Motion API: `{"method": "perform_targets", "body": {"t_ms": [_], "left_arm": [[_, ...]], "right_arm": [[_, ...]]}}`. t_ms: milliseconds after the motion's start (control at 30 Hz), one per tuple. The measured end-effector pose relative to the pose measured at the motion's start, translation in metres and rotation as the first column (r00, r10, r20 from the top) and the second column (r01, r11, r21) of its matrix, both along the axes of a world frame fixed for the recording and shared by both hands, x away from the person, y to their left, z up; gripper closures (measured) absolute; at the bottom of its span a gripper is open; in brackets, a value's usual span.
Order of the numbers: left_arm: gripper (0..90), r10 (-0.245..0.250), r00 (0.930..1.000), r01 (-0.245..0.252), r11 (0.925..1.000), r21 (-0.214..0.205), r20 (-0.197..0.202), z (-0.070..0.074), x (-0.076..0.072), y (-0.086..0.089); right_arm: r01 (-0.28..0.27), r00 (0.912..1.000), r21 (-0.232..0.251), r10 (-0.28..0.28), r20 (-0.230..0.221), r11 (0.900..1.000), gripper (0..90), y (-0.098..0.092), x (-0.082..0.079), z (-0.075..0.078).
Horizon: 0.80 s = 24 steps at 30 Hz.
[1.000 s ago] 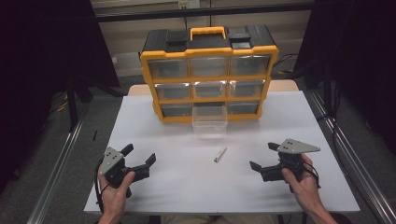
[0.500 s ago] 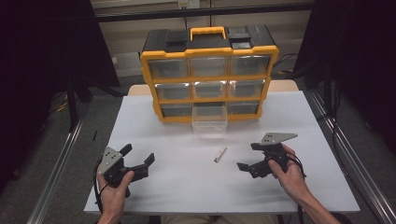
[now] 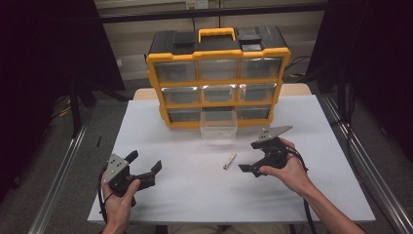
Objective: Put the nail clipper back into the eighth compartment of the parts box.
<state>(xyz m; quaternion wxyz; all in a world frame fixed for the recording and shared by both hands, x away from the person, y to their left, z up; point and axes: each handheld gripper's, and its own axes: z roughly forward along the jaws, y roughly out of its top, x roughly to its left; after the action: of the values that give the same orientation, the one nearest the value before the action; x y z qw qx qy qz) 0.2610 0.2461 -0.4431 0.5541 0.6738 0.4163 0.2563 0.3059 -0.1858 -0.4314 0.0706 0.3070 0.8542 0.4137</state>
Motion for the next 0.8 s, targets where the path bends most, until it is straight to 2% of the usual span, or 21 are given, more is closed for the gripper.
{"method": "perform_targets", "body": {"t_ms": [33,67,233,300,433,467,500,633,700,733,767,800], "left_arm": [[4.9,0.0,1.0,0.0,1.0,0.0,0.002,0.0,0.0,0.0],[4.9,0.001,1.0,-0.001,1.0,-0.002,0.003,0.0,0.0,0.0],[4.8,-0.007,1.0,0.007,1.0,-0.006,0.005,0.0,0.0,0.0],[4.8,-0.016,0.9998,0.016,0.9998,-0.008,0.008,0.001,-0.001,0.0],[4.8,-0.011,0.9998,0.011,0.9999,0.0,0.014,0.001,-0.001,0.0],[4.8,-0.01,0.9998,0.01,0.9999,-0.002,0.014,0.001,-0.001,-0.001],[4.8,-0.007,0.9998,0.007,1.0,0.005,0.017,0.001,-0.001,0.0],[4.6,-0.013,0.9998,0.013,0.9999,0.001,0.016,0.001,-0.001,0.0],[4.6,-0.013,0.9998,0.013,0.9999,-0.002,0.017,0.001,-0.001,-0.001],[4.5,-0.016,0.9997,0.016,0.9999,-0.003,0.018,0.001,-0.001,-0.002],[4.5,-0.02,0.9996,0.02,0.9998,0.001,0.018,0.001,-0.001,-0.002],[4.5,-0.022,0.9996,0.022,0.9998,0.0,0.019,0.001,-0.001,-0.003]], "right_arm": [[-0.017,0.9998,-0.001,0.017,-0.013,0.9998,3.0,0.002,0.003,0.0],[-0.044,0.9986,-0.034,0.043,-0.03,0.9984,4.2,0.006,0.007,0.001],[-0.085,0.9953,-0.06,0.082,-0.051,0.9946,4.6,0.015,0.011,0.002],[-0.149,0.9852,-0.085,0.14,-0.098,0.9852,5.2,0.02,0.013,0.0],[-0.163,0.9815,-0.121,0.148,-0.122,0.9793,5.2,0.026,0.017,-0.002],[-0.183,0.9777,-0.137,0.165,-0.13,0.9735,5.2,0.028,0.02,-0.004],[-0.183,0.9777,-0.137,0.165,-0.13,0.9735,5.2,0.028,0.02,-0.004],[-0.209,0.9705,-0.184,0.181,-0.159,0.9604,6.3,0.034,0.023,-0.002],[-0.229,0.9662,-0.211,0.195,-0.169,0.9504,10.2,0.038,0.023,-0.002],[-0.241,0.9669,-0.231,0.213,-0.14,0.9426,11.3,0.04,0.025,-0.002],[-0.241,0.9667,-0.244,0.21,-0.147,0.9395,11.3,0.041,0.026,-0.001],[-0.25,0.9627,-0.25,0.212,-0.169,0.9356,11.8,0.043,0.027,-0.001]]}}
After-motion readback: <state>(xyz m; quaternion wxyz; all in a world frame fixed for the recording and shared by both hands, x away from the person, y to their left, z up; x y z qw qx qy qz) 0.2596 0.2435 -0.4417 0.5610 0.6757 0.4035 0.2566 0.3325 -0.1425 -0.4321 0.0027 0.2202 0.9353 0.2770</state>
